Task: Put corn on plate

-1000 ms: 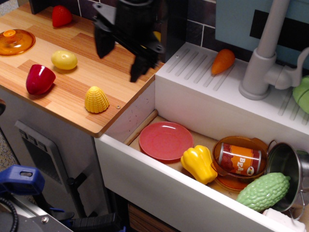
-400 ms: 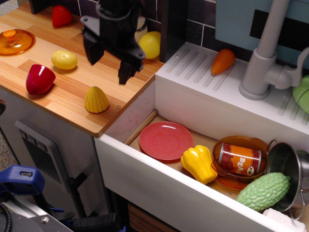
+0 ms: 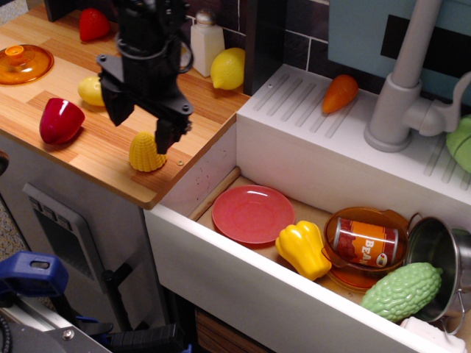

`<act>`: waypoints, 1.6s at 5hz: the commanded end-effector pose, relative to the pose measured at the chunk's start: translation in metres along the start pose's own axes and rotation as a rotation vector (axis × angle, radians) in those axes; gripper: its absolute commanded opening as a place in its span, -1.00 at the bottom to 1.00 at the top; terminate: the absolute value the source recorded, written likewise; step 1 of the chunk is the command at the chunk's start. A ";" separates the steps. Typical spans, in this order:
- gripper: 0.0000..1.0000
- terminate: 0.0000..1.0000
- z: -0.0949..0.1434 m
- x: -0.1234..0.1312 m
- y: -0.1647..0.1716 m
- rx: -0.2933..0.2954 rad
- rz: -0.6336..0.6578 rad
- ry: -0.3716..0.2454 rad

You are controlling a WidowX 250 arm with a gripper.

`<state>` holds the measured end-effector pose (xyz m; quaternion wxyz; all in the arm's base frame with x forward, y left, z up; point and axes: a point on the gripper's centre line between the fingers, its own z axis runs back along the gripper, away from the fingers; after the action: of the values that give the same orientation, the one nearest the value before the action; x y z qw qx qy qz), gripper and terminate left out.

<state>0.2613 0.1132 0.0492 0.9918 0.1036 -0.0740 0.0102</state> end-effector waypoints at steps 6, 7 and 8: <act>1.00 -1.00 -0.025 0.008 0.008 -0.071 -0.005 -0.107; -1.00 -1.00 -0.031 0.012 0.005 -0.075 0.007 -0.109; -1.00 -1.00 -0.025 0.020 -0.003 -0.059 0.007 -0.126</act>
<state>0.2808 0.0999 0.0167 0.9921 0.0646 -0.1076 0.0027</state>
